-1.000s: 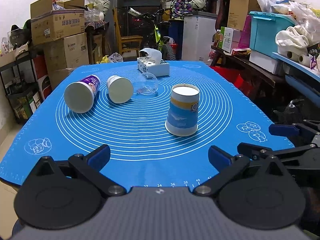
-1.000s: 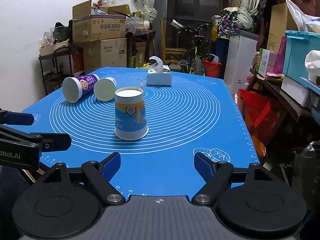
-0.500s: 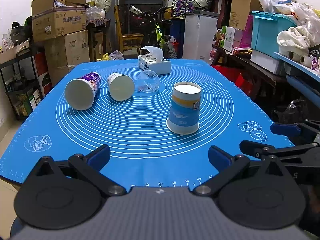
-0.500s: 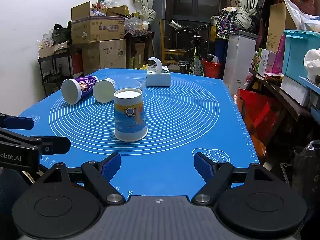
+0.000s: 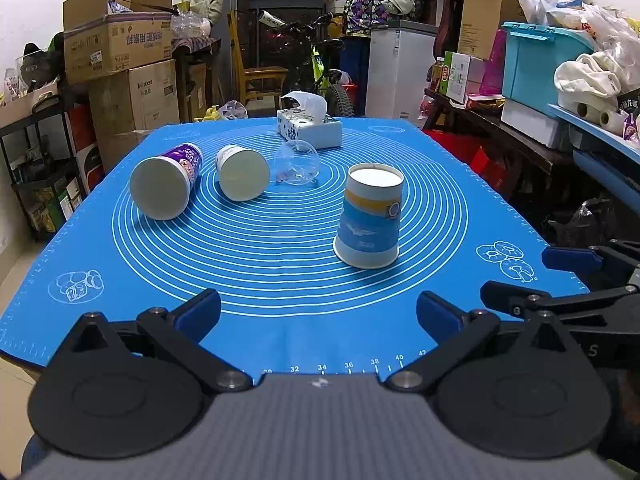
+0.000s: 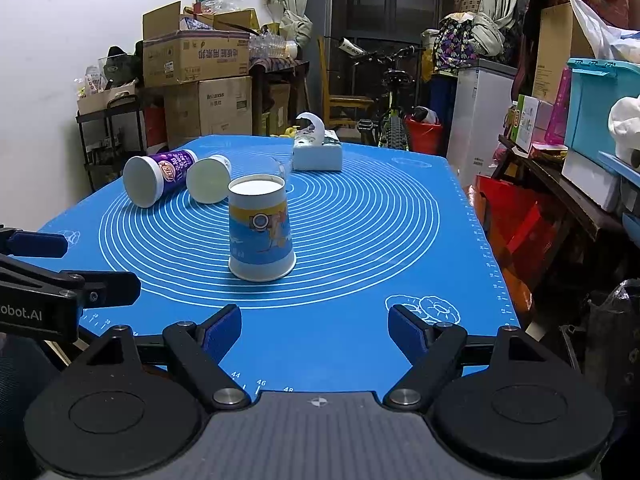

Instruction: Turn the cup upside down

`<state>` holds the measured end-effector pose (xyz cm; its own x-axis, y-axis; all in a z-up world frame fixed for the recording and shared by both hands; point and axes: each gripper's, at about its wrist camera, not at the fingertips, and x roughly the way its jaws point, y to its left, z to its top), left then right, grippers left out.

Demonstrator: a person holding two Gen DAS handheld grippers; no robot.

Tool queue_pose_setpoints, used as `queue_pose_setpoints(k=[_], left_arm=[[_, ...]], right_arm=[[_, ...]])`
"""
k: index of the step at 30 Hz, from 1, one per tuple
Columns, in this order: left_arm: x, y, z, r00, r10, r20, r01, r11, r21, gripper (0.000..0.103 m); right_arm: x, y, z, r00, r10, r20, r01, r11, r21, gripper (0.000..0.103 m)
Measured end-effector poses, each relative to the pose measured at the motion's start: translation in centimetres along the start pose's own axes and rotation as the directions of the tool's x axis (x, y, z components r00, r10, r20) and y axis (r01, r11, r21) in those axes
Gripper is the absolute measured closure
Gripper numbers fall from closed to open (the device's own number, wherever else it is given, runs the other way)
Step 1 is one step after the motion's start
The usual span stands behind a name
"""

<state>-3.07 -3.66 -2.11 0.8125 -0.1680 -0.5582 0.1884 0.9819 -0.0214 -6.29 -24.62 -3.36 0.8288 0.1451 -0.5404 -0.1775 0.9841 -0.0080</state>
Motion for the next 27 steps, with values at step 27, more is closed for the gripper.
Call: queue_pose_setpoints(k=[27], left_arm=[[0.11,0.24,-0.09,1.0,-0.006,-0.013,0.006,1.0,0.0,0.0]], right_arm=[[0.01,-0.07,-0.03,1.0,0.003,-0.007,-0.003,1.0,0.003,0.02]])
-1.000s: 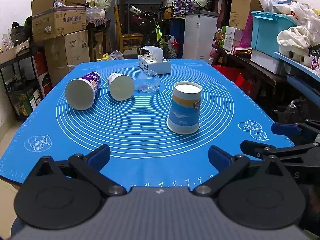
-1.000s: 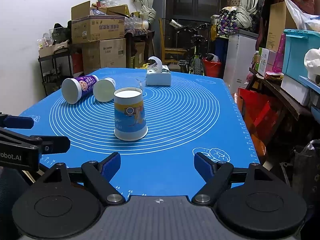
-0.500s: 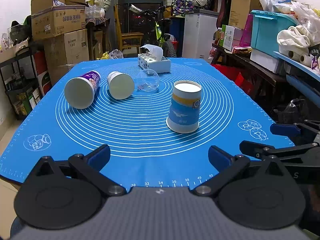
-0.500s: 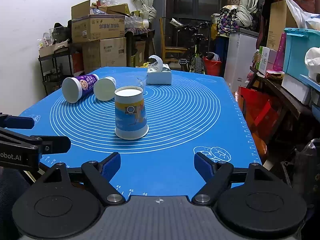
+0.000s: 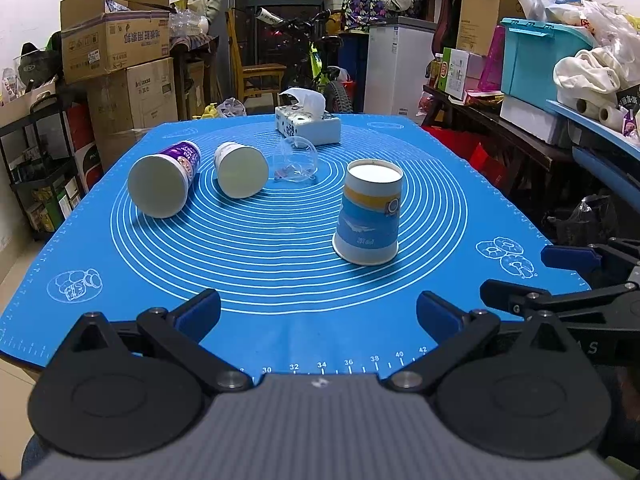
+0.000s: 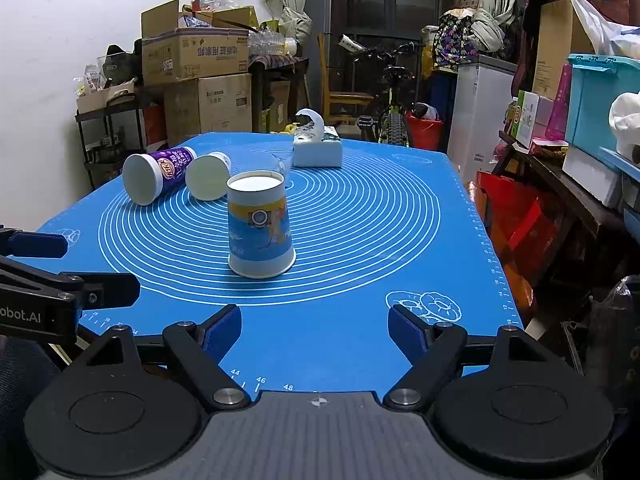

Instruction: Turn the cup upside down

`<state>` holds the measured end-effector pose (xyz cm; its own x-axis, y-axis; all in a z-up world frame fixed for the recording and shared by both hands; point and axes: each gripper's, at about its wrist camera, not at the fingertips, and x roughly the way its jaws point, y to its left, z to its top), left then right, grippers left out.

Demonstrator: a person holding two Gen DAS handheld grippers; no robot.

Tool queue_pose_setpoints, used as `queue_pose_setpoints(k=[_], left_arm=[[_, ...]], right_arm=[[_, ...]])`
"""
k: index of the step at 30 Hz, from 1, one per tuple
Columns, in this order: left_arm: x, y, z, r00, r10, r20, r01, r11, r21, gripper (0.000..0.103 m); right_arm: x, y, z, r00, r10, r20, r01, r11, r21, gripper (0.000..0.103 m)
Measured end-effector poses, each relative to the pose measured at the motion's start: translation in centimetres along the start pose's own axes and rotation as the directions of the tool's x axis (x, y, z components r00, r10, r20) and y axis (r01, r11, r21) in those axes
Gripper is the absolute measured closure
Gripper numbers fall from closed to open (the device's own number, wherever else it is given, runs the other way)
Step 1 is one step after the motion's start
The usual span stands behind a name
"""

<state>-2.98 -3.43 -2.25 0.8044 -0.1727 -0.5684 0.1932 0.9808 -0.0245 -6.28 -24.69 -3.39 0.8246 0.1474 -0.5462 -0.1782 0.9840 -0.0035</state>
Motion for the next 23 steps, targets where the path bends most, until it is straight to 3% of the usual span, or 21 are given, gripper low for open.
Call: queue_pose_setpoints(k=[23], left_arm=[[0.28,0.0,0.13,1.0,0.0,-0.001,0.0,1.0,0.009,0.0]], right_arm=[[0.27,-0.04,-0.25,1.0,0.002,-0.002,-0.002,1.0,0.001,0.02]])
